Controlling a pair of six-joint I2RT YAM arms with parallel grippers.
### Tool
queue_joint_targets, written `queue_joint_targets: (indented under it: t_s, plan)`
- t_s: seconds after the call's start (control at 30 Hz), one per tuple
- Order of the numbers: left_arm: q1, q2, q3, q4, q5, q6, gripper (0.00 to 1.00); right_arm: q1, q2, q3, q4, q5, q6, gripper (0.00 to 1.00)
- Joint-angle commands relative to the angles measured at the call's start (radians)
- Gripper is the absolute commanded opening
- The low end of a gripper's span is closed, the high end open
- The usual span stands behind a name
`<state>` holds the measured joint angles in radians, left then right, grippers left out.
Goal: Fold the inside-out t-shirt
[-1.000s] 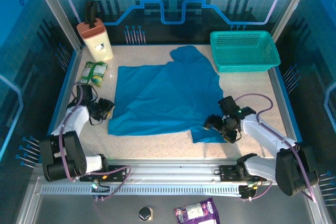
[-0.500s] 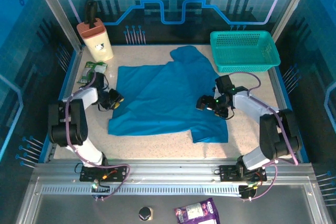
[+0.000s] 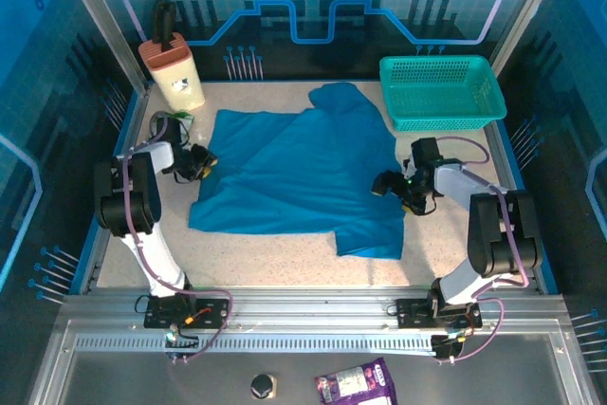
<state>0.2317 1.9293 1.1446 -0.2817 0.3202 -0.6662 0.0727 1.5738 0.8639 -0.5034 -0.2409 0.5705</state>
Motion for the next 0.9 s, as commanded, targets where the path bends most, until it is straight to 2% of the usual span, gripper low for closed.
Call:
queue_joint_targets:
  t_s: [0.0, 0.17, 0.27, 0.4, 0.6, 0.87]
  plan:
    - [0.024, 0.051, 0.011, -0.017, -0.058, -0.029, 0.31, -0.007, -0.058, -0.010, -0.051, -0.004, -0.015, 0.95]
    - [0.016, -0.002, 0.032, -0.023, -0.036, -0.019, 0.31, 0.082, -0.145, 0.008, -0.132, 0.001, -0.036, 0.89]
    - [-0.002, -0.052, 0.042, -0.065, -0.023, 0.009, 0.31, 0.184, -0.174, 0.024, -0.189, 0.005, -0.067, 0.81]
    - [-0.038, -0.131, 0.031, -0.119, -0.026, 0.042, 0.31, 0.338, -0.156, 0.073, -0.280, 0.034, -0.120, 0.75]
    - [-0.166, -0.219, -0.003, -0.167, -0.003, 0.087, 0.31, 0.488, -0.056, 0.084, -0.293, 0.032, -0.148, 0.68]
    - [-0.314, -0.257, -0.060, -0.144, 0.025, 0.047, 0.31, 0.585, 0.060, 0.121, -0.268, -0.015, -0.154, 0.68]
